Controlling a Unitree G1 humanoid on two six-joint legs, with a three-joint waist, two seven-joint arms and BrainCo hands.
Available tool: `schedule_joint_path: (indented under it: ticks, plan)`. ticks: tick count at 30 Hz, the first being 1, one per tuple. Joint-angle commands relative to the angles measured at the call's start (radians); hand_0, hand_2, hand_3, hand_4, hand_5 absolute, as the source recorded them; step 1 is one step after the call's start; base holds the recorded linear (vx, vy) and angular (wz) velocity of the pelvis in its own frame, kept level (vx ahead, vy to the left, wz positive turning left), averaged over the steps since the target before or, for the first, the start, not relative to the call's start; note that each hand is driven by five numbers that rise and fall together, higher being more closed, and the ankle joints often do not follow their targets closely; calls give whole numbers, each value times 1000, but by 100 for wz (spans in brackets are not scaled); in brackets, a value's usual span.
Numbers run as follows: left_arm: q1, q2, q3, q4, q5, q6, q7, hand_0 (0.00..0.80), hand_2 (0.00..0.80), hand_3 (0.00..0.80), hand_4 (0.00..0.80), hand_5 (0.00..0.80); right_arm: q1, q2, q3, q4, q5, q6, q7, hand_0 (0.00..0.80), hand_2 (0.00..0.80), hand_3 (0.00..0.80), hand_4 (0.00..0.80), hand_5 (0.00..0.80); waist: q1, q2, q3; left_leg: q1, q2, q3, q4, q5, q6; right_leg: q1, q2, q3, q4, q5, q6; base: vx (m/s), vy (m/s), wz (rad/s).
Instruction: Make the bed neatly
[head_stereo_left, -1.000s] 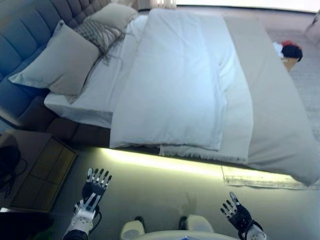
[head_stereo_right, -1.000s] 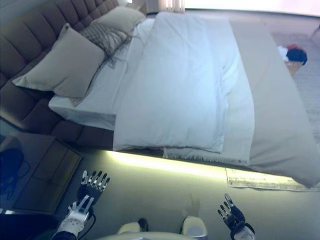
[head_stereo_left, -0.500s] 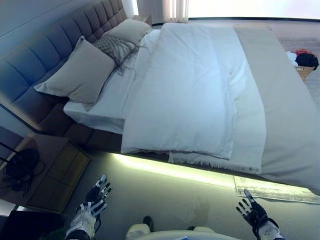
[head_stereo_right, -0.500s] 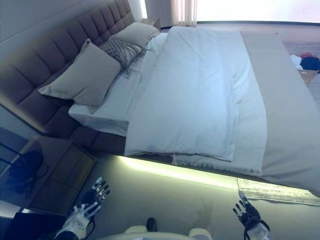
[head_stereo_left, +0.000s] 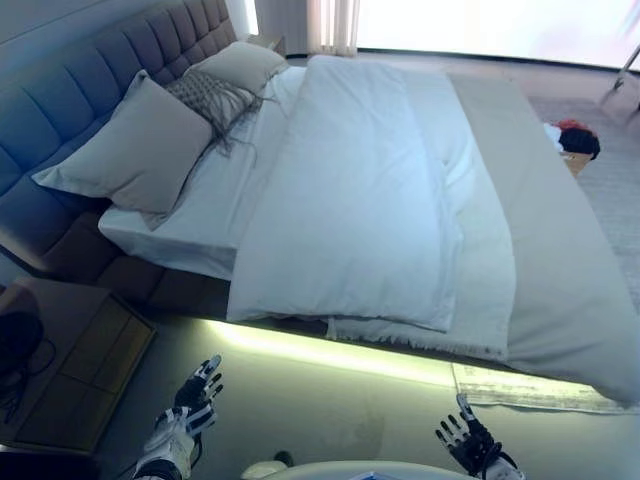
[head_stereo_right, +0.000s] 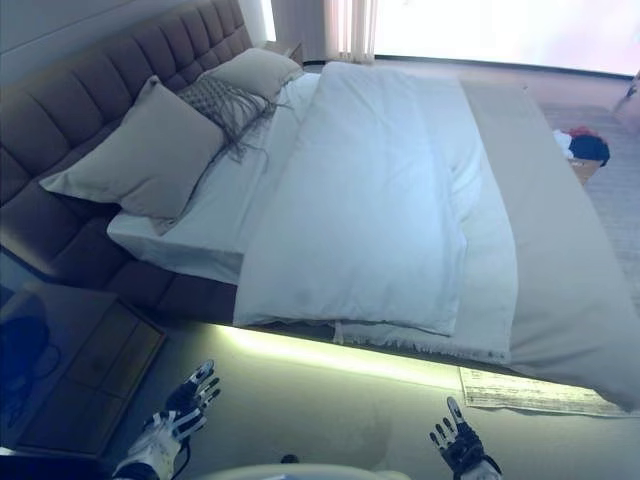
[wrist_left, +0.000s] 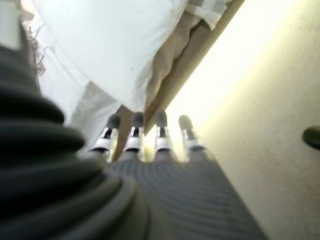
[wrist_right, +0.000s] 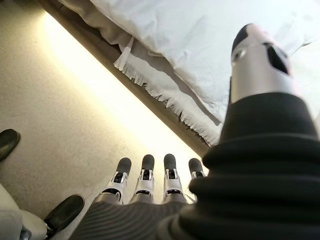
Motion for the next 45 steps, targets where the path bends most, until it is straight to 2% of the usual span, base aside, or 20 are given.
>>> schedule_joint_path:
  ticks: [1,9,10,11,13,14,15,21,23,25,26,29,30,33,36,38,39,41,43,45]
  plan:
    - [-43,-8,-21,89,52,-29,32,0,0,0,0,0,-48,-7,11,61,28,-17,5,0,0,0,0,0,-5,31,-11,-14,-10,1,5,-17,34,-65,-5,-38,60,67,-8,54,37,0]
    - [-57,11,-42,224,164,37,90,0,0,0,0,0,-63,-13,24,106,10,-4,1,0,0,0,0,0,-36,33,2,4,-21,19,5,-33,60,-103,-12,-3,151,82,11,69,75,-9]
    - [-61,16,-38,247,166,102,118,0,0,0,0,0,-59,-14,30,117,0,-8,1,0,0,0,0,0,-53,38,14,9,-30,23,5,-34,73,-132,-14,16,230,98,19,104,122,-10]
    - [-61,16,-39,259,175,121,136,0,0,0,0,0,-57,-11,33,119,-4,-11,3,0,0,0,0,0,-61,42,22,7,-30,21,5,-32,79,-166,-12,29,302,118,21,121,151,-10]
    - [-62,14,-39,274,173,138,155,0,0,0,0,0,-51,-6,37,121,-11,-20,8,0,0,0,0,0,-70,49,36,4,-30,19,5,-32,84,-219,-10,44,403,140,23,56,72,-18]
    - [-61,11,-33,286,181,143,166,0,0,0,0,0,-42,1,36,123,-13,-26,17,0,0,0,0,0,-78,51,54,6,-30,19,5,-37,84,-275,-12,36,483,171,31,79,19,-27]
    - [-58,8,-28,289,179,145,173,0,0,0,0,0,-36,5,33,125,-15,-24,23,0,0,0,0,0,-81,48,61,9,-31,21,5,-41,81,-296,-18,28,490,185,35,109,-18,-30]
    - [-37,-27,-22,278,142,155,175,0,0,0,0,0,-32,39,46,142,13,-42,53,0,0,0,0,0,-91,25,89,30,-26,22,5,-87,55,-351,-29,-25,187,209,40,96,-214,-6]
    - [-54,-56,-22,288,85,120,199,0,0,0,0,0,-63,36,41,160,70,-43,35,0,0,0,0,0,-90,29,102,25,-25,13,30,-97,59,-350,-7,-10,144,186,21,45,-271,13]
    - [-46,-80,5,285,59,105,210,0,0,0,0,0,-67,35,28,173,65,-41,37,0,0,0,0,0,-96,16,98,42,-19,14,153,-143,48,-316,-1,-6,131,174,-2,137,-191,17]
    - [-36,-89,16,284,56,97,206,0,0,0,0,0,-65,34,30,171,51,-41,38,0,0,0,0,0,-99,14,102,35,5,25,256,-133,29,-279,4,-13,124,162,-18,156,-167,11]
    - [-34,-108,25,282,16,70,174,0,0,0,0,0,-68,24,49,170,9,-32,-2,0,0,0,0,0,-82,0,117,-94,76,21,466,-5,-16,-175,19,8,86,136,-68,143,-97,-15]
    - [-37,-114,28,279,3,68,169,0,0,0,0,0,-71,17,48,173,0,-33,2,0,0,0,0,0,-77,5,121,-106,102,17,447,4,-26,-154,22,10,84,125,-67,142,25,-55]
    - [-53,-122,24,273,-53,48,160,0,0,0,0,0,-91,-19,30,161,-2,-17,19,0,0,0,0,0,-73,14,121,-92,178,31,289,76,-58,-106,0,-3,61,108,-56,145,248,-54]
    - [-69,-118,24,277,-83,52,166,0,0,0,0,0,-89,-36,25,134,30,-28,16,0,0,0,0,0,-58,36,119,-107,257,-8,72,199,-115,-46,-21,16,54,66,-43,242,376,-17]
    - [-73,-114,31,282,-82,50,166,0,0,0,0,0,-82,-46,16,134,24,-27,6,0,0,0,0,0,-54,41,115,-113,273,-26,20,197,-126,-15,-46,25,52,43,-35,246,380,4]
    - [-74,-113,32,280,-85,46,160,0,0,0,0,0,-79,-52,8,139,18,-26,3,0,0,0,0,0,-58,46,113,-111,281,-15,16,184,-129,-10,-59,20,59,33,-29,189,356,-6]
    - [-74,-108,39,278,-89,44,136,0,0,0,0,0,-73,-61,-15,153,-6,-28,4,0,0,0,0,0,-63,55,105,-98,280,4,18,151,-129,4,-91,13,70,24,-11,190,396,-23]
    - [-74,-107,42,257,-127,10,52,0,0,0,0,0,-65,-68,-28,161,-26,-43,-7,0,0,0,0,0,-58,64,98,-83,246,-6,43,102,-125,8,-156,18,91,26,34,242,510,-24]
    - [-70,-106,22,212,-155,14,-9,0,0,0,0,0,-53,-61,-31,148,-54,-54,-41,0,0,0,0,0,-49,61,92,-96,204,-17,71,78,-108,14,-199,26,96,47,65,158,372,-29]
